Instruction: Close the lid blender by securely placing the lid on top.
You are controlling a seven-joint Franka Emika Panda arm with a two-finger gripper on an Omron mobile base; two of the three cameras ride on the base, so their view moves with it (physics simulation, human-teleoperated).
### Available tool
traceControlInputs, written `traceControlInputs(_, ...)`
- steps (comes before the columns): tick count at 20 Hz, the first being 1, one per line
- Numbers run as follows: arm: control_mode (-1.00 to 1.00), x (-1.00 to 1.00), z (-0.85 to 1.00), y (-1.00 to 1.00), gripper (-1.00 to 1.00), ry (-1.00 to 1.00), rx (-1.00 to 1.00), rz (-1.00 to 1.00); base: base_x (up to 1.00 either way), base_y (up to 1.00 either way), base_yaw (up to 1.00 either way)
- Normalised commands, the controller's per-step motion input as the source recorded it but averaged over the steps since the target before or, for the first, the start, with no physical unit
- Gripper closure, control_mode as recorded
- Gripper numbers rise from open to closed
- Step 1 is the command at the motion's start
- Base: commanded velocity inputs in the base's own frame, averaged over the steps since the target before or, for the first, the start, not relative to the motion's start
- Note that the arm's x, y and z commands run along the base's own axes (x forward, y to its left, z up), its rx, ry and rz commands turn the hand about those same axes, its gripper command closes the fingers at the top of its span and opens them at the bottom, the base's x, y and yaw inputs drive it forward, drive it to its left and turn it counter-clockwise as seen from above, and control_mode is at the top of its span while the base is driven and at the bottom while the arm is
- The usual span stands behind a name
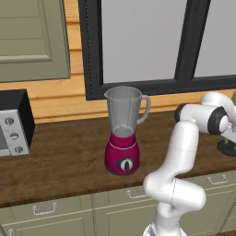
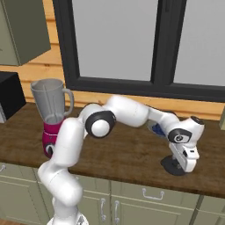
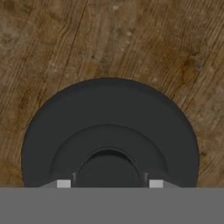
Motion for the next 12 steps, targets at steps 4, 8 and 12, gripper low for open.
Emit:
traceControlInputs(4, -1.00, 0.17, -1.00, 0.53, 1.00, 0.13, -0.12, 0.00, 0.00, 0.00, 0.00)
traceControlInputs(8, -1.00, -0.05, -0.39, 0.30, 1.00, 0.00, 0.00, 0.00, 0.00, 0.00, 0.00)
traceControlInputs(12, -1.00, -0.43, 0.39, 0.23, 1.00, -0.07, 0.00, 0.00, 0.00, 0.00, 0.00)
